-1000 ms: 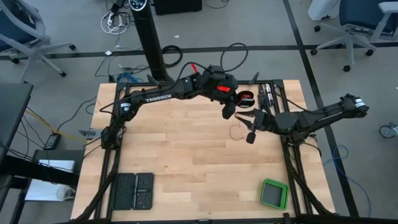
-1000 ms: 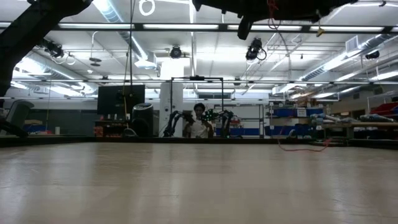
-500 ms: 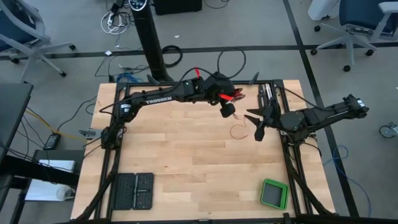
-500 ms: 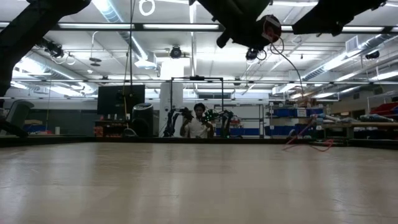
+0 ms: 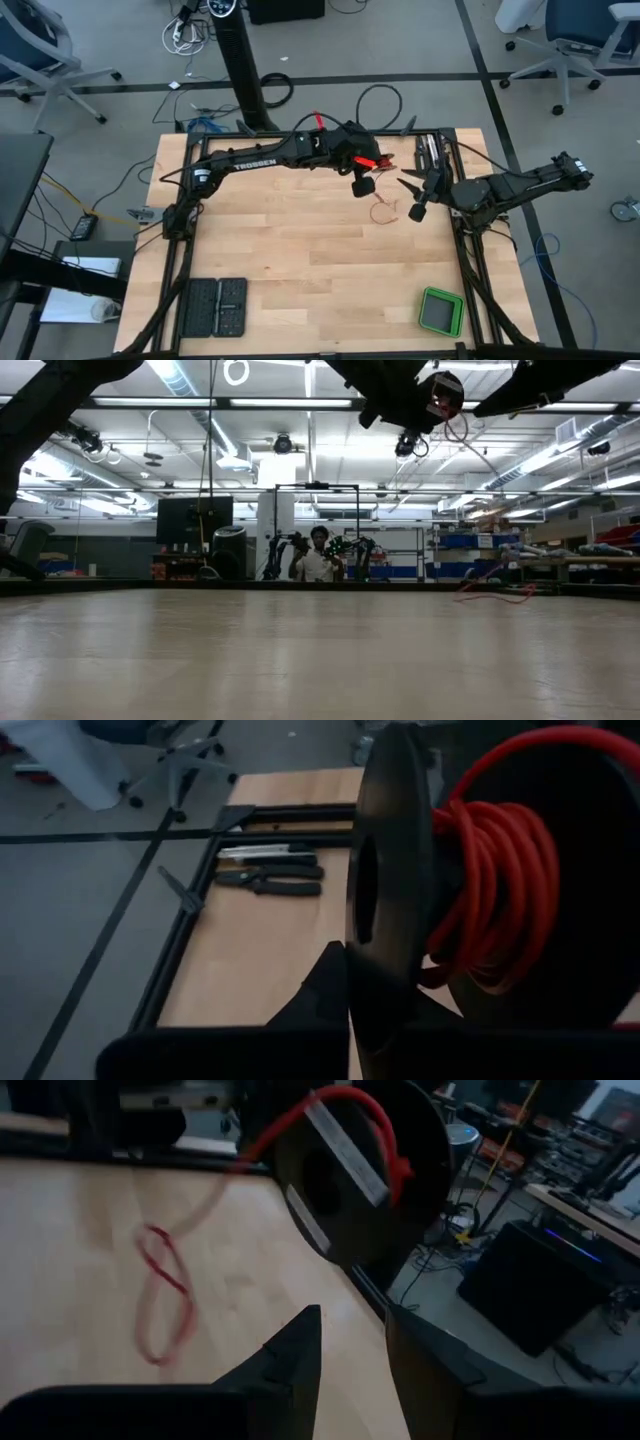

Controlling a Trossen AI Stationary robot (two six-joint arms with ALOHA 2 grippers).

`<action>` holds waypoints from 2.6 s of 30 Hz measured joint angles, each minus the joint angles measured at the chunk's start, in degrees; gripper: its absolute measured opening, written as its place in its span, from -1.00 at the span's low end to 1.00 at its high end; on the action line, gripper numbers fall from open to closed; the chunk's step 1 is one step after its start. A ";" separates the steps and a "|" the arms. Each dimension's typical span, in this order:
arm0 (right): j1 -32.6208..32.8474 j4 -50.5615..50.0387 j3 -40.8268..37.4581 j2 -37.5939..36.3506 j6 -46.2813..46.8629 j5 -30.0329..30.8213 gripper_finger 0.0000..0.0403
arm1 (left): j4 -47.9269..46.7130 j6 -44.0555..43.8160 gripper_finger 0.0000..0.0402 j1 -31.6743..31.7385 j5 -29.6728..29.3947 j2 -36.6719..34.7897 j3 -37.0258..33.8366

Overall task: Coil cords
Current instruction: Coil the red wire cable onto the black spool

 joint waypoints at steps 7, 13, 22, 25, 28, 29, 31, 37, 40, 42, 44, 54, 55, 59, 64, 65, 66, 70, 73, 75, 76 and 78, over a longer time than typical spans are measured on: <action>-0.04 1.28 0.00 -0.50 -3.12 -6.41 -0.45 | 2.79 1.49 -0.98 -0.71 1.71 0.18 -2.99; -1.46 5.22 0.00 1.79 -7.09 -6.55 -0.49 | 4.78 0.65 -0.98 -0.94 1.82 0.05 -2.91; -5.73 9.50 0.00 4.74 -9.77 -11.31 -0.94 | 4.77 1.52 -0.98 -0.96 1.67 0.03 -2.86; -6.66 8.00 0.00 4.22 -7.64 -13.12 -0.97 | 4.34 1.92 -0.97 -1.01 1.47 0.03 -2.86; -6.76 7.68 0.00 3.13 -6.81 -14.15 -0.98 | 4.77 3.49 -0.88 -1.01 1.68 0.03 -2.82; -6.75 7.56 0.00 2.72 -6.76 -14.12 -0.98 | 4.43 3.87 -0.84 -1.01 1.54 0.03 -2.82; -6.73 7.24 0.00 1.87 -6.76 -13.90 -0.99 | 3.90 4.61 -0.73 -0.97 1.20 0.03 -2.82; -6.80 2.58 0.00 -1.01 -4.58 -13.51 -0.99 | -1.92 7.48 -0.44 -0.56 0.79 -0.91 -2.84; -6.97 -2.43 0.00 -1.95 -1.86 -15.72 -0.99 | -6.39 9.26 -0.36 -0.15 0.33 -2.72 -2.82; -7.76 -5.49 0.00 -1.96 0.34 -18.45 -0.99 | -8.89 9.65 -0.34 -0.10 -0.31 -3.59 -2.69; -9.16 -8.41 0.00 -1.42 2.77 -21.61 -1.00 | -12.62 11.26 -0.34 -0.28 -0.24 -3.95 -2.69; -17.04 -7.41 0.00 7.37 5.26 -35.73 -1.00 | -32.21 6.47 -0.34 -1.83 -1.35 -4.45 -2.80; -17.49 -5.97 0.00 8.37 4.71 -37.22 -1.00 | -32.59 6.11 -0.34 -2.23 -1.12 -4.83 -2.83; -18.87 -1.46 0.00 11.60 2.41 -40.47 -1.00 | -31.43 5.04 -0.34 -4.76 -1.83 -7.59 -2.90; -20.68 0.90 0.00 13.25 1.72 -42.92 -1.00 | -26.76 2.38 -0.34 -8.73 -5.38 -13.56 -2.86; -21.00 0.89 0.00 13.25 1.73 -43.87 -1.00 | -25.62 2.02 -0.34 -9.78 -6.36 -14.77 -2.84; -21.23 2.00 0.00 13.36 1.72 -44.98 -1.00 | -24.89 1.83 -0.34 -11.00 -7.59 -16.03 -2.84; -21.53 4.62 0.00 13.31 2.41 -49.84 -1.00 | -23.07 1.88 -0.34 -16.06 -12.17 -18.26 -2.73; -21.39 5.27 0.02 13.29 3.06 -51.69 -1.00 | -21.46 1.80 -0.34 -19.38 -15.02 -18.53 -2.82; -21.35 5.13 0.02 13.31 3.14 -52.08 -1.00 | -19.24 1.44 -0.34 -21.52 -16.02 -18.53 -2.84; -21.35 4.84 0.02 13.26 3.14 -52.15 -1.00 | -18.13 1.26 -0.34 -22.62 -16.37 -18.55 -2.85; -21.35 4.60 0.02 13.21 3.13 -52.18 -1.00 | -13.74 0.93 -0.34 -24.61 -16.80 -18.81 -4.56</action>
